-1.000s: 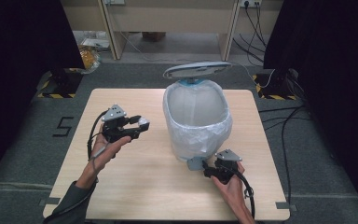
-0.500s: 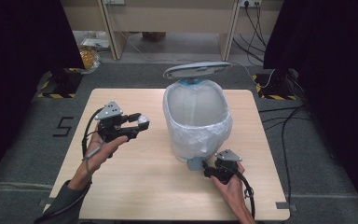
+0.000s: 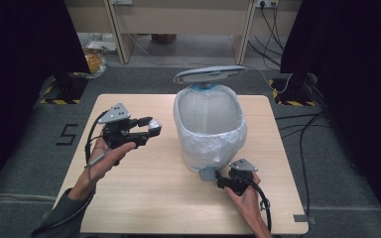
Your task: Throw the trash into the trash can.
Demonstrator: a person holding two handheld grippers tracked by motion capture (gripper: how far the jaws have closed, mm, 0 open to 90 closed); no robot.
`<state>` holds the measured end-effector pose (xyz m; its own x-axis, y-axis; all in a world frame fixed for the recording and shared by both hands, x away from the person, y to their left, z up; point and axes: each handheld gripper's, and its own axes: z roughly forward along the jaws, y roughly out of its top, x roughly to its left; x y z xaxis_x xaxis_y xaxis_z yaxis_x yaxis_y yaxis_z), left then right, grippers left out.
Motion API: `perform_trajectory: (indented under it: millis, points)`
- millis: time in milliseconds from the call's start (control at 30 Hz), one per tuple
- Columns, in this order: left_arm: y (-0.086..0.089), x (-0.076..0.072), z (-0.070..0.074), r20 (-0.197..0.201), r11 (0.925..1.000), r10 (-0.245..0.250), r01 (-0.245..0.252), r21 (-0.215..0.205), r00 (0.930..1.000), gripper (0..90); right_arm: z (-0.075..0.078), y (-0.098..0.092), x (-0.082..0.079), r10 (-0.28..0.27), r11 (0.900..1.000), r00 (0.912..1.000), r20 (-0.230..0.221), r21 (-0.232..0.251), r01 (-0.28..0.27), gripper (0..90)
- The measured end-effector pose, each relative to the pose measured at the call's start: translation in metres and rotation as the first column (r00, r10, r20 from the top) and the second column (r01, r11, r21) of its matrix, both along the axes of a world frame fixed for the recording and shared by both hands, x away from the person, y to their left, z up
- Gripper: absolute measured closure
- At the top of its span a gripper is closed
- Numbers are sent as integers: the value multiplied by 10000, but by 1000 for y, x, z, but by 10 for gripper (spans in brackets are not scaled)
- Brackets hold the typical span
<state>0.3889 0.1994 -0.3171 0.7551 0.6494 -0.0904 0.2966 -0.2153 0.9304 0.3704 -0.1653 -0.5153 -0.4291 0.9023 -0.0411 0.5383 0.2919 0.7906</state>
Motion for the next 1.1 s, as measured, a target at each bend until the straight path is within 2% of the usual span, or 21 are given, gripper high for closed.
perform_trajectory:
  millis: [267, 567, 833, 1100]
  points:
    - [-8, -2, 9, 84, 9996, -293, 293, 35, 9995, 499, 0, 1, 0, -55, 10000, 10000, 15, 5, 55, 161]
    - [-20, 4, 23, 147, 9987, -504, 505, -31, 9986, 499, 0, 1, -1, -80, 10000, 10000, 31, 11, 80, 161]
    - [-33, 15, 34, 183, 9982, -595, 596, -73, 9981, 499, 0, 1, -1, -85, 10000, 10000, 21, 7, 85, 161]
    - [-58, 29, 41, 134, 9966, -816, 815, 92, 9966, 499, 0, 1, -1, -75, 10000, 10000, 21, 7, 75, 161]
